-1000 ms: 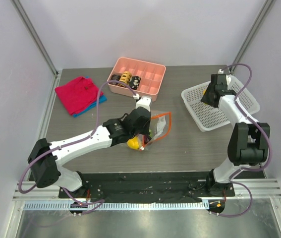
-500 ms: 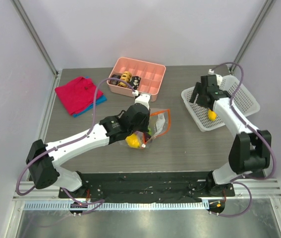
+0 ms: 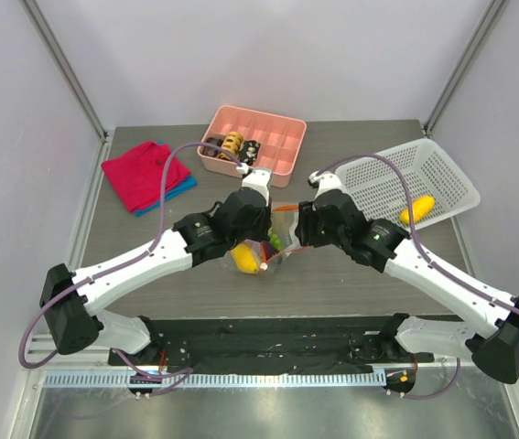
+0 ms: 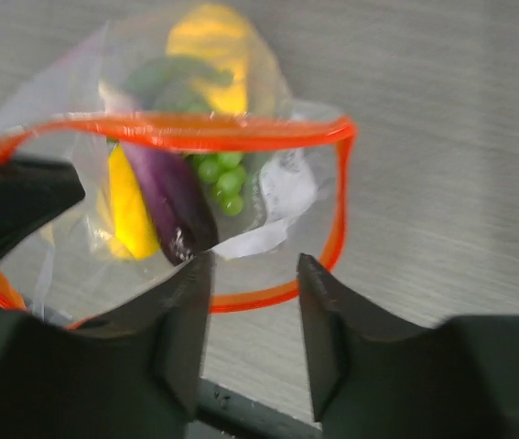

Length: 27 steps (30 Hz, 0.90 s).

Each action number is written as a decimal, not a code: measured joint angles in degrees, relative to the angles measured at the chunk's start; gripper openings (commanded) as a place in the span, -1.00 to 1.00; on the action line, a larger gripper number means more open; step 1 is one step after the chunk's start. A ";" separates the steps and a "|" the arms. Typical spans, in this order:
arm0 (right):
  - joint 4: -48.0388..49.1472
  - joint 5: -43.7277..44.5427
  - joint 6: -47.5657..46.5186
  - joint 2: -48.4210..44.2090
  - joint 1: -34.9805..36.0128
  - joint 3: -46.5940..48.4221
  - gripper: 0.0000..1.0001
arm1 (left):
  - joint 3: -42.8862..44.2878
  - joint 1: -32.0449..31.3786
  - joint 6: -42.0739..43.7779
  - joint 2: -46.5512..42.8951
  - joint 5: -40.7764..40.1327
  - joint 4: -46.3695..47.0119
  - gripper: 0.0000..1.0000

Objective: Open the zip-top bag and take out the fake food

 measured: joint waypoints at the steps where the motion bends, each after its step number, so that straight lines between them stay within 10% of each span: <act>1: 0.33 -0.96 0.15 0.15 0.70 -1.11 -0.23 | 0.00 0.00 0.00 -0.22 0.00 -0.09 -1.00; 27: 33.86 -16.94 3.04 11.54 2.03 -19.34 0.49 | -2.12 0.46 -4.22 -1.60 2.97 1.18 -0.99</act>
